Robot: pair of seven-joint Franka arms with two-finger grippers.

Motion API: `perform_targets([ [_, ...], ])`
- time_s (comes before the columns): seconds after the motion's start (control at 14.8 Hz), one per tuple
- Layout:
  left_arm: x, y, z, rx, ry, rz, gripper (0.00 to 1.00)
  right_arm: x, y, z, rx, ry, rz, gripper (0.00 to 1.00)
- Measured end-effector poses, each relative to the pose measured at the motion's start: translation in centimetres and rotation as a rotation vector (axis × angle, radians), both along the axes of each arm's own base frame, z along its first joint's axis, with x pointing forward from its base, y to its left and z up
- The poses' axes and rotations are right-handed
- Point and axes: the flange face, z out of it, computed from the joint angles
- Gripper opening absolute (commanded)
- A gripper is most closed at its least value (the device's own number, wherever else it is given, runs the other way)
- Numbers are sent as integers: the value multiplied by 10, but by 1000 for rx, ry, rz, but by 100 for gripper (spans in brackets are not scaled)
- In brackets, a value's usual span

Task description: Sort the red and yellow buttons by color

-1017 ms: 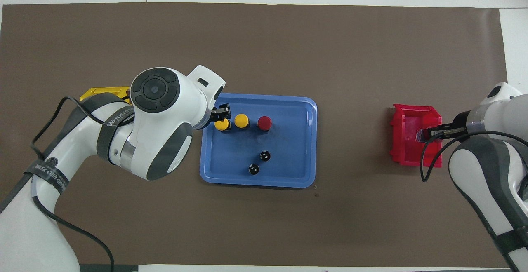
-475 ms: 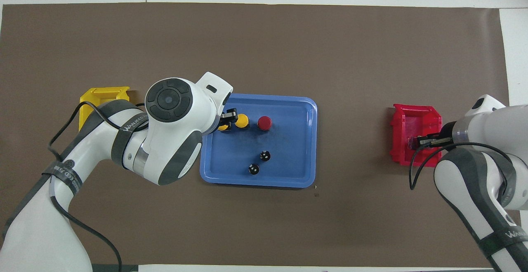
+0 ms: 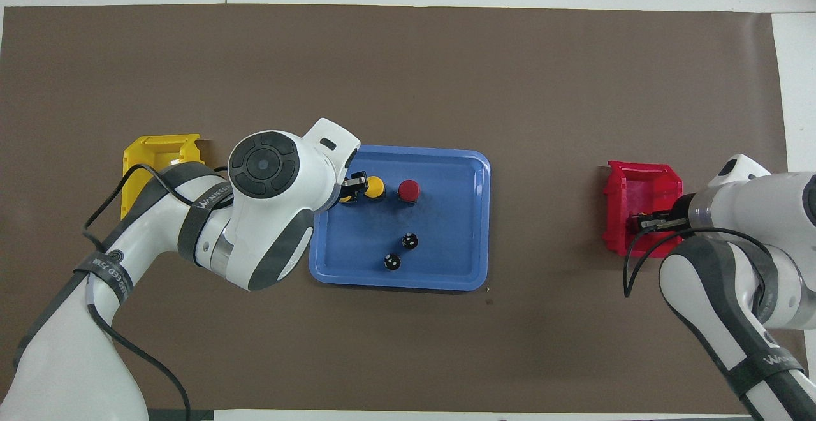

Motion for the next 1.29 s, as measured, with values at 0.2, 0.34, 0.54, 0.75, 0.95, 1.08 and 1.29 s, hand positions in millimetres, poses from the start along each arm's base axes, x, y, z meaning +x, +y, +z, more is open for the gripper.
perform_targets([
  [0.2, 1, -5, -9, -5, -6, 0, 39, 6, -1, 11, -25, 11, 30, 61],
  [0.34, 1, -6, -13, -2, -1, 2, 12, 19, -3, 38, -32, 40, 35, 61],
  [0.54, 2, -5, -13, -1, 0, 4, 3, 43, -1, 97, -34, 64, 40, 62],
  [0.75, 4, -6, 0, 21, 33, 4, 2, 62, 19, 151, -39, 53, 55, 70],
  [0.95, 14, 0, 56, 51, 77, 19, 2, 86, 77, 190, -42, 27, 9, 73],
  [1.08, 17, 26, 100, 69, 108, 41, 2, 100, 133, 203, -24, -11, -68, 73],
  [1.29, 37, 115, 140, 65, 127, -26, 2, 101, 252, 185, 46, -69, -188, 72],
])
